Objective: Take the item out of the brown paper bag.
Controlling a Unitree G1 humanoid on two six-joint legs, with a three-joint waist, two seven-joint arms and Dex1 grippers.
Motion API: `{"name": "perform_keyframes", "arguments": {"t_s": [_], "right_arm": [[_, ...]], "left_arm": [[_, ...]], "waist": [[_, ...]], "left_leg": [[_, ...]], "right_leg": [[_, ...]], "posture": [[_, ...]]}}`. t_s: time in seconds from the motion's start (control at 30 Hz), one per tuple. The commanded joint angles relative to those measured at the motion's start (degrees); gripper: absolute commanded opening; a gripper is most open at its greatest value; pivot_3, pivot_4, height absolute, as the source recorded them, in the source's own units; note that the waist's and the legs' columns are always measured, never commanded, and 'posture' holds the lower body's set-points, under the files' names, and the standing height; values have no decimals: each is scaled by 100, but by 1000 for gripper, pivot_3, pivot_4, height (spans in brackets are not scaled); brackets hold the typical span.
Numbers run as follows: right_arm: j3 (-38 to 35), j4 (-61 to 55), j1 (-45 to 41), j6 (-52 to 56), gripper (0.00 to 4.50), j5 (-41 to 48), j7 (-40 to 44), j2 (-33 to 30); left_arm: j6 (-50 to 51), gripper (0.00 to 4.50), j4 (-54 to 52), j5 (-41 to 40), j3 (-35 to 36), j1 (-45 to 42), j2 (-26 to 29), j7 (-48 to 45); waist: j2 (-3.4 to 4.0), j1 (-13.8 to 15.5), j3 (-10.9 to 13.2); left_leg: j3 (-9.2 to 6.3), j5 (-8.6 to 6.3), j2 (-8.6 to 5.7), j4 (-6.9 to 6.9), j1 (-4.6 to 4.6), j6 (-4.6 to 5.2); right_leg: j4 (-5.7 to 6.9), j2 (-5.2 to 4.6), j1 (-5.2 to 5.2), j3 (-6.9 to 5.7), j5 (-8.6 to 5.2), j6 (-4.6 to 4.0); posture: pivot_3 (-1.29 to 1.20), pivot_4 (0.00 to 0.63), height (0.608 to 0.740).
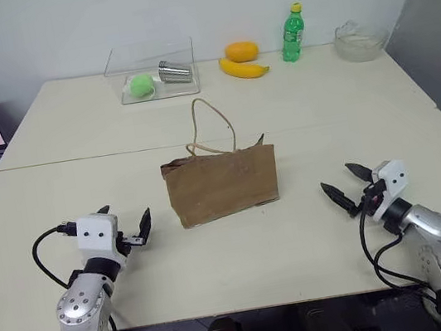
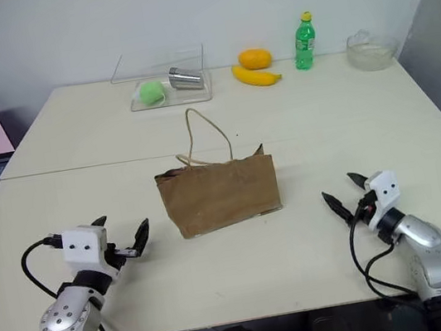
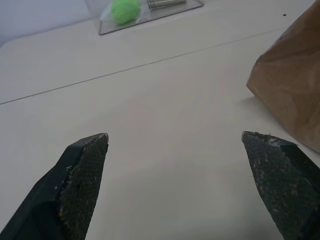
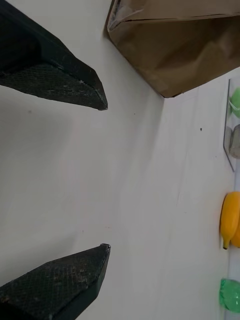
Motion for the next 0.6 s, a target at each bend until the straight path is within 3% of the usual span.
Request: {"name": "perform_keyframes", "arguments": {"t_s": [0.03, 0.6], "right_arm": [[-24, -104, -95, -91, 4500, -7, -10, 0], [13, -85, -140, -106, 4500, -38, 15, -13]], "left_arm": [[-149, 4486, -147, -108, 33, -42, 47, -90], [-134, 4486, -166, 63, 143, 112, 48, 77]], "waist": [[0, 0, 0], [0, 1, 0]], "left_leg": [[0, 0, 0, 0, 0, 0], [0, 0, 0, 0, 0, 0]], "right_leg": [[0, 0, 0, 0, 0, 0], [0, 0, 0, 0, 0, 0]], "posture": [[0, 150, 740], [0, 150, 740]]}}
